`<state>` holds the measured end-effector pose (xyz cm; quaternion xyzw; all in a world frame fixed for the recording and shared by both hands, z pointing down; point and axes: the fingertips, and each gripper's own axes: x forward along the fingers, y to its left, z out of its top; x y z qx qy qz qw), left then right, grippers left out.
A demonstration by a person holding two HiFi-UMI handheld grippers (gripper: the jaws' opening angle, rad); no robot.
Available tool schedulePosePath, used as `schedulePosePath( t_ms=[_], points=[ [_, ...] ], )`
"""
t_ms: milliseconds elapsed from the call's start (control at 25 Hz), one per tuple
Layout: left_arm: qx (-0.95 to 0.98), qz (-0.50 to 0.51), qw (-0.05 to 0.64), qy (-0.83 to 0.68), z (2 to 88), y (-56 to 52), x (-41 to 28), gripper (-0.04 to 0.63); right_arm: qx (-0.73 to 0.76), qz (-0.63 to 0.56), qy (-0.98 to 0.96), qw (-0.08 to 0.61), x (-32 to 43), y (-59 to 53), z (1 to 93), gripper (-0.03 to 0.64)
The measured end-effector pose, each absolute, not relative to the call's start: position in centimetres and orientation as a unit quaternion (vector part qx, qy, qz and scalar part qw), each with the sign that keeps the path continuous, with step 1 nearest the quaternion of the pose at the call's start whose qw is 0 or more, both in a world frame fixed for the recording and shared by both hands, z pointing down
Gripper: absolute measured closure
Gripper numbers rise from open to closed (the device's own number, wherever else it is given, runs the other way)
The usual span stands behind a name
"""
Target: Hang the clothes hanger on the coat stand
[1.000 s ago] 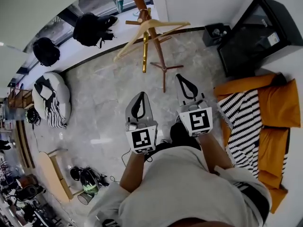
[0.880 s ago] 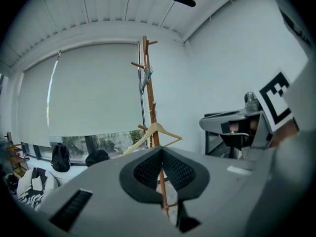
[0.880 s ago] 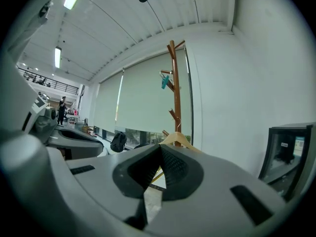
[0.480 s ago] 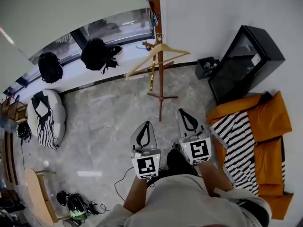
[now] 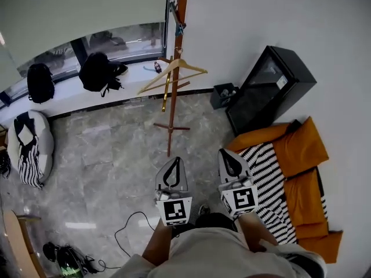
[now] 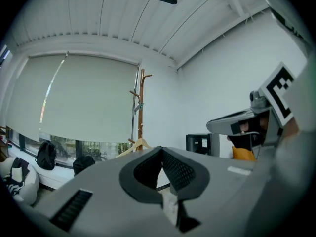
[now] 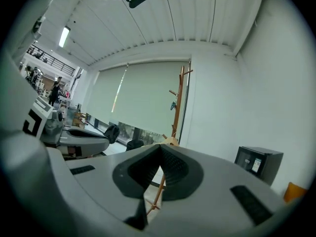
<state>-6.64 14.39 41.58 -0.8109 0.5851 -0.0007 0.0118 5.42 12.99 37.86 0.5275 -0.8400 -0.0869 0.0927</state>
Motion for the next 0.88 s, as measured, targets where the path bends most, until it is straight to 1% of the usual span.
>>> schedulePosePath(
  t_ms=[200,320,560,720,880],
  points=[
    [-0.805,0.002,0.028,0.592,39.6,15.4,-5.7,0.586,0.511,-0.113,-0.849,0.067,5.6,14.5,34.9,0.612],
    [-0.793,0.006,0.020,0.609,39.4,16.0,-5.0,0.586,0.500,-0.123,-0.855,0.060,6.7,15.8,34.0,0.612],
    [-0.780,0.010,0.019,0.626,38.6,17.0,-0.7,0.586,0.494,-0.114,-0.861,0.041,11.1,16.2,33.4,0.612],
    [-0.780,0.003,0.012,0.626,38.3,16.4,1.0,0.586,0.487,-0.108,-0.866,0.032,12.3,15.3,32.9,0.612],
    [-0.779,-0.004,0.014,0.627,37.8,18.5,2.6,0.586,0.481,-0.103,-0.870,0.030,13.6,17.3,32.8,0.612]
  ],
)
